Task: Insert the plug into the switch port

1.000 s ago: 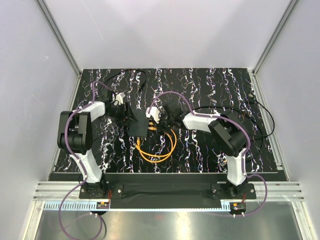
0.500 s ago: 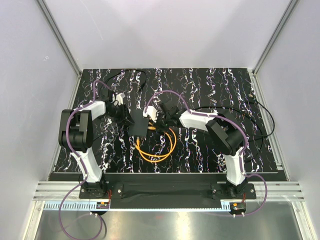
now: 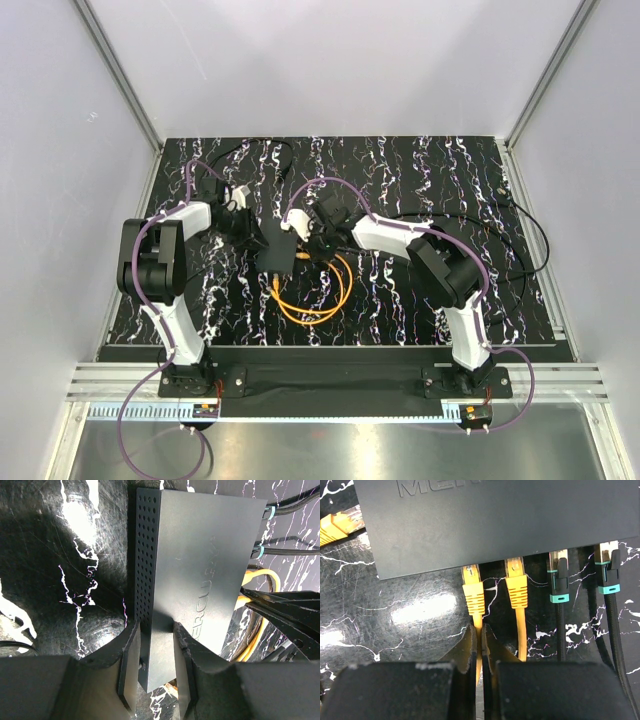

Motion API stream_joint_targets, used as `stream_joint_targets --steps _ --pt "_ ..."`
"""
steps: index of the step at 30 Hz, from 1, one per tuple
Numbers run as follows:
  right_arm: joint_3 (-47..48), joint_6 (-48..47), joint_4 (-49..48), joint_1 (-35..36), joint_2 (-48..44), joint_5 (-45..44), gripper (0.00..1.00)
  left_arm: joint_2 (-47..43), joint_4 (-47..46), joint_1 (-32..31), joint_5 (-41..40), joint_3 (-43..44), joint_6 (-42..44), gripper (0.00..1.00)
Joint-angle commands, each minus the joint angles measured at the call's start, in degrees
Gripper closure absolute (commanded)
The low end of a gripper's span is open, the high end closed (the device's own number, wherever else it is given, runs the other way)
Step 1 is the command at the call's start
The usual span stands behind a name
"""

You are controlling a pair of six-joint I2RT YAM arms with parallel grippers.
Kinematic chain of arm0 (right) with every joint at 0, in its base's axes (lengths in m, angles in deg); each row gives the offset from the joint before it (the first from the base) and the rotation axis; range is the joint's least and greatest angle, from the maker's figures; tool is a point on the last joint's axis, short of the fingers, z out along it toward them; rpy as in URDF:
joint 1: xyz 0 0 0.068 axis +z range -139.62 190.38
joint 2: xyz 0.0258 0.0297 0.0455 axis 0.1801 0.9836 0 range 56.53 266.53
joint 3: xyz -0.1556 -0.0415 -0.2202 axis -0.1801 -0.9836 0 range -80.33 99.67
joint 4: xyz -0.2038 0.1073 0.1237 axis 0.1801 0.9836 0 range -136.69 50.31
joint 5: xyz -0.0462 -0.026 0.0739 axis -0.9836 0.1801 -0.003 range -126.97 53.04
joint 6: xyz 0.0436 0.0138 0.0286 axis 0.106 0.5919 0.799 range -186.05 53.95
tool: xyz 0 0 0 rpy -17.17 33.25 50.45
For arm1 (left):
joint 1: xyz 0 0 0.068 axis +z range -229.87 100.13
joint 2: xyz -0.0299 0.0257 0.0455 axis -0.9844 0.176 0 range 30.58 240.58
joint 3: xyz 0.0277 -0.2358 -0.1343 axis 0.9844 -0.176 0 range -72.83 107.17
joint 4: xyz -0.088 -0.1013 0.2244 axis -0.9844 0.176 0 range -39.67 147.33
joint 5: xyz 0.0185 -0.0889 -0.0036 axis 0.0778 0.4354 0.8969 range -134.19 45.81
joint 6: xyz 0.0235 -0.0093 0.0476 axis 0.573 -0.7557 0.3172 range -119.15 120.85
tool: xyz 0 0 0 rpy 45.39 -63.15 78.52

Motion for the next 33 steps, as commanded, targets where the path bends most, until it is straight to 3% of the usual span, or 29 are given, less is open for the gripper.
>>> stream_joint_targets --steps 1,12,17,19,24,27,29,31,33 --pt "3.4 -0.4 -13.4 4.0 2.1 2.3 1.0 0.6 -1.9 -4.7 9.4 -0.4 -2.1 0.71" --pt "-2.7 -0.8 -11.0 -1.5 -2.9 1.1 1.0 -0.9 3.2 -3.0 7.9 8.2 1.4 0.56" --pt "-4.0 -4.1 -6.9 -1.9 -5.3 0.3 0.75 -3.2 2.4 -1.3 6.6 4.7 1.2 0.53" --pt "-4.7 -5.0 -5.4 -2.0 -5.9 -0.1 0.7 -4.2 2.1 -0.3 6.5 3.9 1.0 0.51" --pt "-6.1 -5.1 -2.9 -2.6 -8.6 -1.3 0.36 -7.1 2.8 2.2 7.4 4.1 2.2 0.46" --pt "-6.2 -3.1 -0.8 -3.3 -13.7 -0.8 0.26 -10.8 4.5 2.6 8.9 5.9 5.6 0.4" --pt "-6.0 -1.6 0.5 -3.8 -16.5 -0.2 0.18 -14.9 5.4 2.6 9.1 6.4 7.1 0.35" --pt "-5.9 0.6 2.7 -4.1 -21.1 0.1 0.03 -17.9 6.2 2.6 8.4 6.4 9.5 0.3" --pt "-6.1 3.0 4.7 -4.4 -25.6 -0.6 0.0 -22.3 7.9 3.8 7.3 6.5 12.2 0.1"
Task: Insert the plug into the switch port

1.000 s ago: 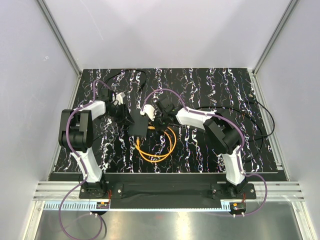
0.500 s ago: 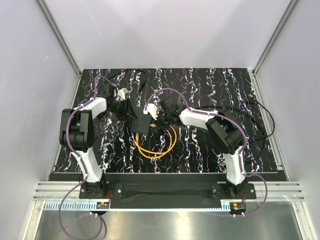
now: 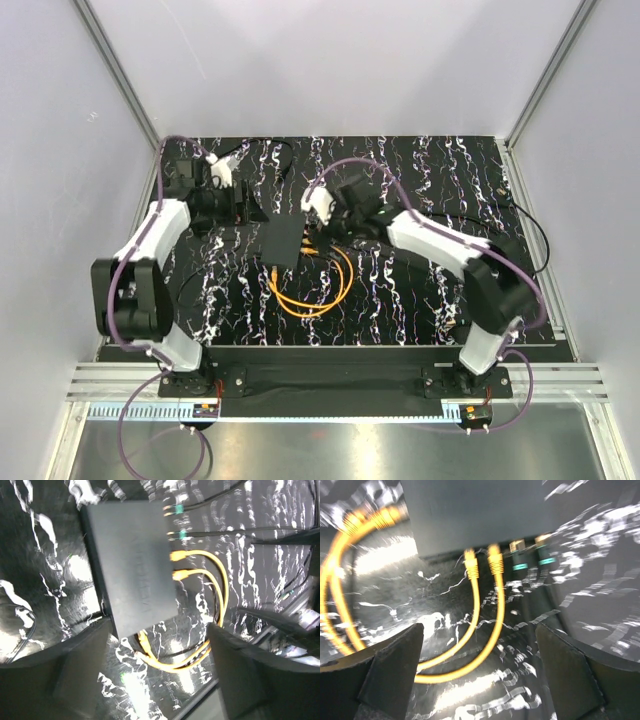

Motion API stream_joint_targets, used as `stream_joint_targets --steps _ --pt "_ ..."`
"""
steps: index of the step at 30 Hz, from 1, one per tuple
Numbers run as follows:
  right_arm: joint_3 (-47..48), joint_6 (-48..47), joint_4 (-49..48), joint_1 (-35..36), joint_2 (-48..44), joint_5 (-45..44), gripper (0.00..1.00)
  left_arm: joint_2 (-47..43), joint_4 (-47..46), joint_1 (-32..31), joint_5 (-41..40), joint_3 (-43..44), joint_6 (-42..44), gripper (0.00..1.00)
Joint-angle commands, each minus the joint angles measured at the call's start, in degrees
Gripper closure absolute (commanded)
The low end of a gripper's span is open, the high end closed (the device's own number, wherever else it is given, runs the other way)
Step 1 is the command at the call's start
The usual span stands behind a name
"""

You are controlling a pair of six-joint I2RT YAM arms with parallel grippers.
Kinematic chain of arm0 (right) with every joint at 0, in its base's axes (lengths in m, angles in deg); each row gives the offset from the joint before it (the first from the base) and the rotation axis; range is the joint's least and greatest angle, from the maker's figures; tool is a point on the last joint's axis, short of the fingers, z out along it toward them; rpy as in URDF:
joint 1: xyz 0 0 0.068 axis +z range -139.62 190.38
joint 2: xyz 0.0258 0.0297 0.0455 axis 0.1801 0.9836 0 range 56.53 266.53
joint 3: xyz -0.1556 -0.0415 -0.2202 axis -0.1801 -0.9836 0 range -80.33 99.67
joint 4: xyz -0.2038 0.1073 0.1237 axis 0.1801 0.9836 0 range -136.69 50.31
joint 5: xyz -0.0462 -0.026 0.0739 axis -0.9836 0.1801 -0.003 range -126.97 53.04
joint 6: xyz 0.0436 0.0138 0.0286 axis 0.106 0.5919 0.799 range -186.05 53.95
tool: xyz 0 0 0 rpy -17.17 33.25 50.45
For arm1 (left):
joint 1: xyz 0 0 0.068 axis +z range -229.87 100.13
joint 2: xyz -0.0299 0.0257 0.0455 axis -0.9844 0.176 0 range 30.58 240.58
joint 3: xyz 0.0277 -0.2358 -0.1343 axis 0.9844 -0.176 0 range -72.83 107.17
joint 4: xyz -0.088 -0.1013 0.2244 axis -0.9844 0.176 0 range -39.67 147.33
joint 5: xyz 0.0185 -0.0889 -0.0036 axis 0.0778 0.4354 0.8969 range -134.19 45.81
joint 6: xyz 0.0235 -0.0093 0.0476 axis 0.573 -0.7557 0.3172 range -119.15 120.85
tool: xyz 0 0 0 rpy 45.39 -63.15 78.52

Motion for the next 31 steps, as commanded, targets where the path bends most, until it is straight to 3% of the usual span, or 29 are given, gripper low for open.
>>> stream_joint_targets --steps 1,2,8,12,18,25,31 --pt "0.5 5.2 3.4 -1.0 -10.0 0.3 0.0 -8.6 2.6 1.2 1.2 3.5 6.2 0.07" --pt "0.2 6.1 4.2 -1.5 -11.4 0.2 0.0 -10.6 4.8 1.3 0.8 3.6 6.2 0.02" --pt "-4.6 16.2 9.7 -11.2 -22.4 3.1 0.0 -18.5 13.3 1.9 -0.2 0.8 14.1 0.01" --pt "-8.9 18.5 14.1 -17.0 -31.3 -0.9 0.0 -29.3 13.2 2.0 -6.4 -5.6 19.9 0.01" --pt "-15.6 22.0 18.1 -22.8 -40.3 -2.6 0.0 -35.7 17.0 2.0 -14.9 -11.7 27.7 0.01" --pt "-20.6 24.2 16.2 -26.3 -43.9 -6.3 0.0 -41.8 12.4 1.9 -20.7 -20.2 30.3 0.01" --pt "-20.1 24.0 16.0 -27.4 -43.7 -5.9 0.0 -41.7 11.4 2.0 -21.1 -19.1 26.7 0.01"
